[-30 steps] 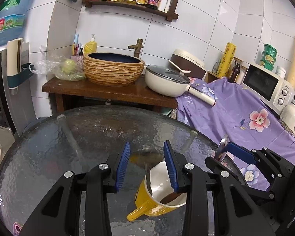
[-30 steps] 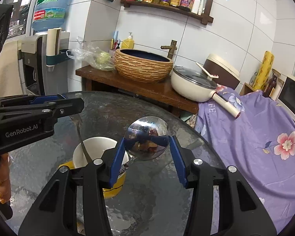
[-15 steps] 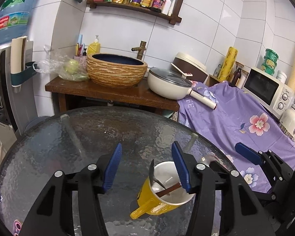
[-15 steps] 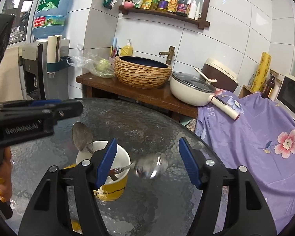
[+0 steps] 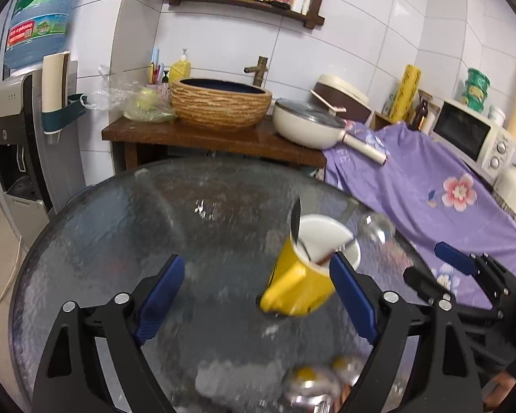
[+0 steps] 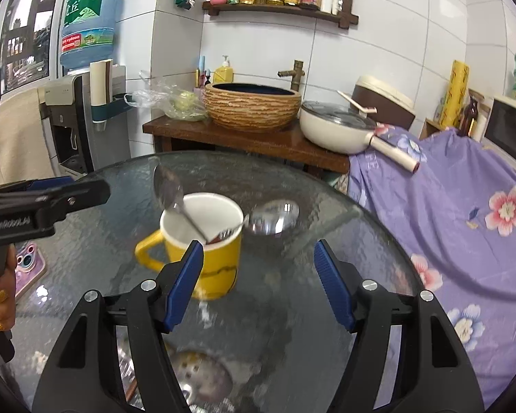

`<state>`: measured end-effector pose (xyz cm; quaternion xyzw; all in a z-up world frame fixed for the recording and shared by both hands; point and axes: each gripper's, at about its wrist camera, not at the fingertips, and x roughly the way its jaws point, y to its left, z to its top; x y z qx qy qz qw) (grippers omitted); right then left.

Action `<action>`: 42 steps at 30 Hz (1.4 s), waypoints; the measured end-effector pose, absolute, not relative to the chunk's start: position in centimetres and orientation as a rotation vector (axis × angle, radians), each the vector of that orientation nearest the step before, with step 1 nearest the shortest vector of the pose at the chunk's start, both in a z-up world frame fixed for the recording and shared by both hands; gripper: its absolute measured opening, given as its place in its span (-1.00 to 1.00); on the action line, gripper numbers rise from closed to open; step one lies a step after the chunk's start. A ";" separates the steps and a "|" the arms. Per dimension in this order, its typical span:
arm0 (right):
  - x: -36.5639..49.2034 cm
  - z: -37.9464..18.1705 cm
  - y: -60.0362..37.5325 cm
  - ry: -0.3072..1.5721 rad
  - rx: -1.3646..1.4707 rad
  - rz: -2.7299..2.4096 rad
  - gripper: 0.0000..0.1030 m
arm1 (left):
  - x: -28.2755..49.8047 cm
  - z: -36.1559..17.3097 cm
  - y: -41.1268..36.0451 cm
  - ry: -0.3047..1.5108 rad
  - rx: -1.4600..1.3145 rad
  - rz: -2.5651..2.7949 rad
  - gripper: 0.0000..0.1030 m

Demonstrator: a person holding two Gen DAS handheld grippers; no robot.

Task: Organize utensils
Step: 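Lower the spoon into the yellow mug with left tool while right tool drops the ladle in, then move both open tools back to the remaining ladles and chopsticks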

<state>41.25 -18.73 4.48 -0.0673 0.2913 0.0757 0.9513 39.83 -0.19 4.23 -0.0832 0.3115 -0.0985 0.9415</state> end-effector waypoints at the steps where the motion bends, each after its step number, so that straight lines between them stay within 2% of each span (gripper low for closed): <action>1: 40.8 4.3 -18.9 0.600 -0.128 0.154 0.30 | 39.1 4.0 -0.2 0.639 -0.160 -0.193 0.70; 13: 35.4 -0.7 -19.7 0.763 -0.025 0.091 0.30 | 32.0 0.0 -1.7 0.711 -0.004 -0.164 0.67; 19: 33.5 -2.7 -19.1 0.822 -0.015 0.094 0.29 | 30.8 -2.7 -2.9 0.794 0.018 -0.194 0.39; 23: 33.1 -3.3 -19.3 0.850 0.026 0.101 0.18 | 30.4 -3.7 -3.2 0.819 0.027 -0.199 0.25; 37: 34.8 -4.5 -19.2 0.933 0.135 0.175 -0.01 | 30.0 -5.1 -5.1 0.879 0.006 -0.306 0.06; 42: 35.6 -4.9 -19.4 0.977 0.183 0.210 -0.18 | 30.4 -5.1 -6.0 0.891 0.022 -0.327 -0.03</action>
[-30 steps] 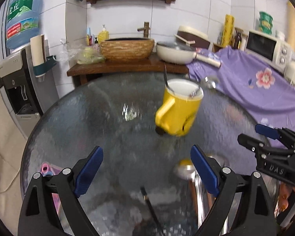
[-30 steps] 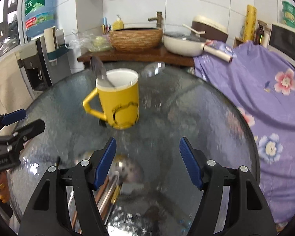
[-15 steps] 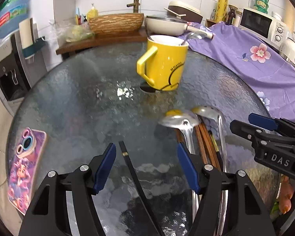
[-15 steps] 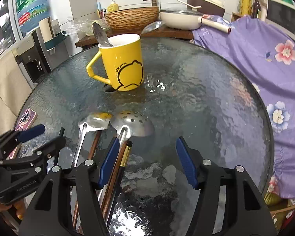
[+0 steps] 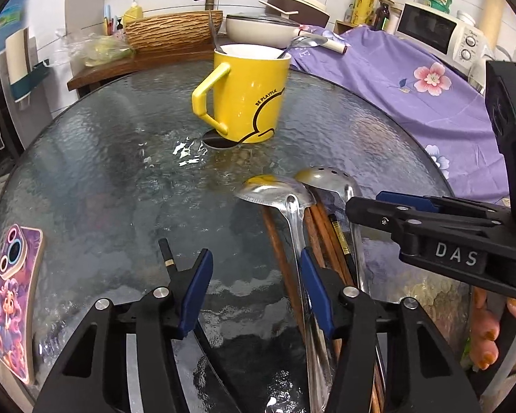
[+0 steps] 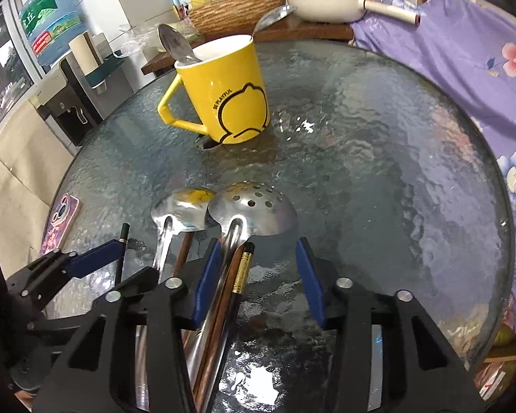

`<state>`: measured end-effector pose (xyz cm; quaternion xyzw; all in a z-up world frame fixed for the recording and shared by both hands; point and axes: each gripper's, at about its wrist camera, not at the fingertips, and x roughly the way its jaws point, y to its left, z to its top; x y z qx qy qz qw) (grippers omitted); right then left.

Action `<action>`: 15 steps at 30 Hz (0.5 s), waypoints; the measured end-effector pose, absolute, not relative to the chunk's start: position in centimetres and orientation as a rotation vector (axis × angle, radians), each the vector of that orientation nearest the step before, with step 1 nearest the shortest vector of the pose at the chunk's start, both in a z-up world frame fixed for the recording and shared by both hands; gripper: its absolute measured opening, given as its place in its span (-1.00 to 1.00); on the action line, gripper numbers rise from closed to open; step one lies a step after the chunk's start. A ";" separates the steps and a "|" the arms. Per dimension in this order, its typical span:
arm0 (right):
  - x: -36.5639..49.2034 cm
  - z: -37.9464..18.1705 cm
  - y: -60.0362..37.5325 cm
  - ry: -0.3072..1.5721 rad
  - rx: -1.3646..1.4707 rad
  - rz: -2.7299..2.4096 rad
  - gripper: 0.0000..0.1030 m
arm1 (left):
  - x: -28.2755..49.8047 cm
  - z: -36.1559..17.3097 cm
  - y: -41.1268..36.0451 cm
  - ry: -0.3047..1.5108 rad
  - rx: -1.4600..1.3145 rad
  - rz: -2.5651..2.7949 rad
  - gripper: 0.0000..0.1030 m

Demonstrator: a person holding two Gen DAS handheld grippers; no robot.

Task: Organize utensils
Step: 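Move both open tools back to the remaining ladles and chopsticks, then grasp the plain steel ladle with left tool while right tool grasps the slotted skimmer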

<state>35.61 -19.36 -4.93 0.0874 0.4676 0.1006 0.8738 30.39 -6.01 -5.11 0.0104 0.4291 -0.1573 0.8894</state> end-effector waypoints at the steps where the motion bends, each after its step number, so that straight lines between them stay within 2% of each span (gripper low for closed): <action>1: 35.7 -4.9 -19.4 0.981 0.191 0.215 -0.19 | 30.3 -5.0 -6.1 0.889 0.022 -0.331 -0.03; 11: 36.3 -5.1 -18.7 1.006 0.165 0.221 -0.26 | 30.9 -4.7 -7.4 0.888 0.062 -0.349 -0.04; 15: 36.6 -5.3 -18.6 1.021 0.185 0.227 -0.41 | 31.5 -4.9 -8.0 0.897 0.077 -0.351 -0.21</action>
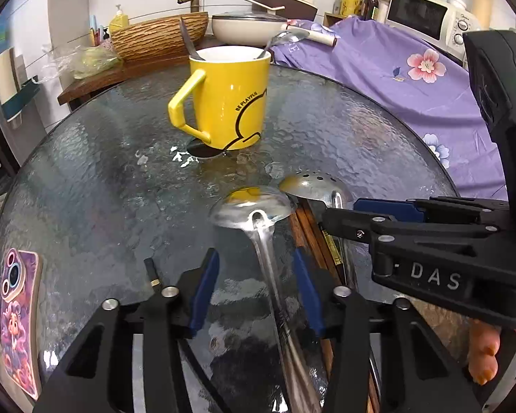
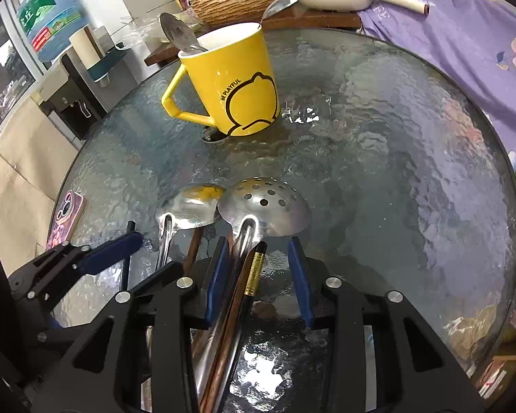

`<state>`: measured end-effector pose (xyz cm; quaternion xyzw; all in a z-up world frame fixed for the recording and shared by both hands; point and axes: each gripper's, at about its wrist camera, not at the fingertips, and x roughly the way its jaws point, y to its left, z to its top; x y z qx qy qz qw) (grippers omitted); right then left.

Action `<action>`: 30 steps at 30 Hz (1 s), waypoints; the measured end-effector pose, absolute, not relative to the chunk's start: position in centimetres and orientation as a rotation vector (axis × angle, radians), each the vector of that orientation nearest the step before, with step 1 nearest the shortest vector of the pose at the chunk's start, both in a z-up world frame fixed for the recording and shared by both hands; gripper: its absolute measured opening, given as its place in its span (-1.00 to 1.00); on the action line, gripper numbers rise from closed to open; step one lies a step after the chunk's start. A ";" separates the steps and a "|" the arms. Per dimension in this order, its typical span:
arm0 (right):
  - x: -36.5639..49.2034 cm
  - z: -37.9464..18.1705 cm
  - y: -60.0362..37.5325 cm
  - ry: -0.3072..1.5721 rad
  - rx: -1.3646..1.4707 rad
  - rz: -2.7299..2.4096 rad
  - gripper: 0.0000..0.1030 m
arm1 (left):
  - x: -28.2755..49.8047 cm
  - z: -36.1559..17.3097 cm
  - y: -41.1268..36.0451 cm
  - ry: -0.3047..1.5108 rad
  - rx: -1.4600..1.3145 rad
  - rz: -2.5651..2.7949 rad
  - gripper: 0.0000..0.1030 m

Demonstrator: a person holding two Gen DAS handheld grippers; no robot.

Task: Organize utensils
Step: 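Grasp the plain steel ladle with left tool while right tool grasps the slotted skimmer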

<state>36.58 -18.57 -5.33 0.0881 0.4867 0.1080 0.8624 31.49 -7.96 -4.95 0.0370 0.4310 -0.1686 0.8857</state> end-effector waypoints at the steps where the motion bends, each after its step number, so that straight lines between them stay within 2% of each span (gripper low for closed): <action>1: 36.6 -5.4 -18.7 1.022 0.188 0.229 -0.43 | 31.7 -5.0 -8.0 0.900 0.075 -0.353 -0.23; 6: 37.2 -5.7 -18.7 1.037 0.210 0.240 -0.59 | 32.2 -5.6 -7.8 0.922 0.071 -0.362 -0.30; 12: 37.4 -6.0 -18.7 1.036 0.225 0.246 -0.64 | 32.7 -6.1 -7.4 0.939 0.028 -0.377 -0.46; 19: 37.2 -6.0 -18.8 1.023 0.218 0.252 -0.72 | 32.8 -5.9 -7.4 0.932 0.008 -0.382 -0.77; 22: 37.0 -6.0 -19.1 1.009 0.226 0.273 -0.81 | 32.9 -5.9 -7.4 0.927 0.002 -0.383 -0.80; 30: 36.5 -6.2 -20.3 0.977 0.285 0.295 -0.81 | 32.9 -5.8 -6.9 0.920 -0.048 -0.383 -0.84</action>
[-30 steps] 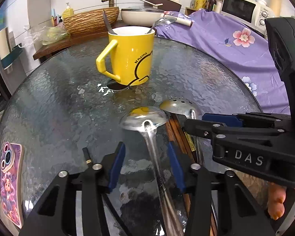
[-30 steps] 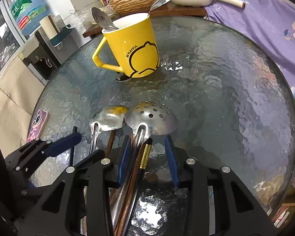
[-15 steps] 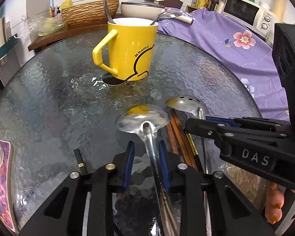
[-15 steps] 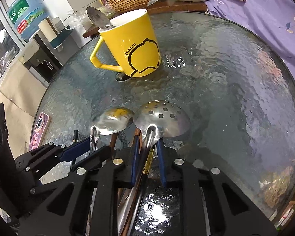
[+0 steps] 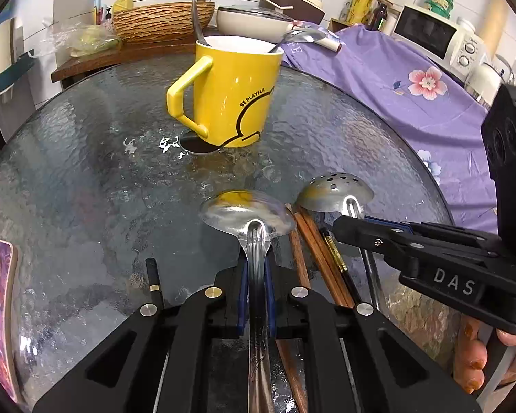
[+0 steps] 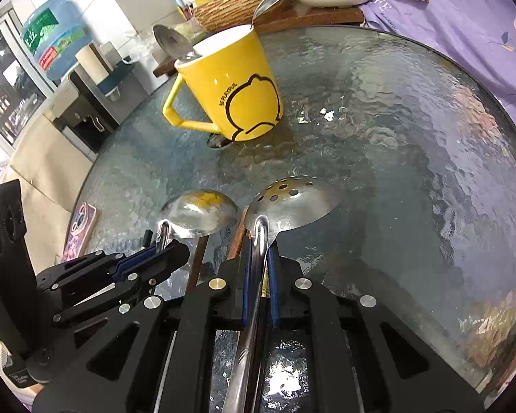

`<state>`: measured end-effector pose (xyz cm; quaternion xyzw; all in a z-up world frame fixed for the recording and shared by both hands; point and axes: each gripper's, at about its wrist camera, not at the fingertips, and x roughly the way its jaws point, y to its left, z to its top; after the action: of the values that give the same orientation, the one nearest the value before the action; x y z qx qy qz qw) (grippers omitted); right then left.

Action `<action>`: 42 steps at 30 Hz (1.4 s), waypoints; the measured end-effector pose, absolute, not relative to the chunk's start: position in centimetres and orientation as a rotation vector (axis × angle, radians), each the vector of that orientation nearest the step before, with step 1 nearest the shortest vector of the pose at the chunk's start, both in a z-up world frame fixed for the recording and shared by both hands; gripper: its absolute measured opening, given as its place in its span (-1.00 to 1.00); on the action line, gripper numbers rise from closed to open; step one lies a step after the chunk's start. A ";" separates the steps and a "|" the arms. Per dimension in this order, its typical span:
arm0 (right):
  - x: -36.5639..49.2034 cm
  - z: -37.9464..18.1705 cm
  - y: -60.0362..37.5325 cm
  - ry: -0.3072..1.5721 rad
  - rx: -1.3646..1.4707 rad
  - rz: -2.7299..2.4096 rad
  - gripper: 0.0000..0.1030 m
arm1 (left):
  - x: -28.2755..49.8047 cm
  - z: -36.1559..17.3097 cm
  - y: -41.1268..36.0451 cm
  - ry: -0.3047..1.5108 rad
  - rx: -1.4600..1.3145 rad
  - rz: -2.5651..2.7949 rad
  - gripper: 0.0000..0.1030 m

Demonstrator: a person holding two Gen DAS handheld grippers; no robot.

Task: Organize utensils
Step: 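Grasp the plain steel ladle with left tool while right tool grasps the slotted skimmer, then lift the steel ladle with left tool while right tool lifts the slotted skimmer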

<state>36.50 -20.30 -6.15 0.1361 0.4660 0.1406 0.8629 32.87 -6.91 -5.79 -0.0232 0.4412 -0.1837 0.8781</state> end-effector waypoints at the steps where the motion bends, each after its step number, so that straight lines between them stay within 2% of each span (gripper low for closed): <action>1: 36.4 -6.1 -20.4 0.972 0.290 0.300 -0.81 | 32.9 -5.7 -6.7 0.918 -0.059 -0.385 -0.84; 28: 33.9 -1.9 -19.9 0.818 0.218 0.306 -0.82 | 31.1 -1.7 -6.1 0.799 -0.069 -0.369 -0.84; 42: 31.6 3.3 -19.4 0.688 0.188 0.357 -0.84 | 29.7 2.1 -5.1 0.691 -0.091 -0.368 -0.84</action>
<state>31.63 -19.40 3.33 0.0916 0.3349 0.1739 0.9215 29.72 -5.14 2.06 -0.0444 0.3366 -0.1792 0.9234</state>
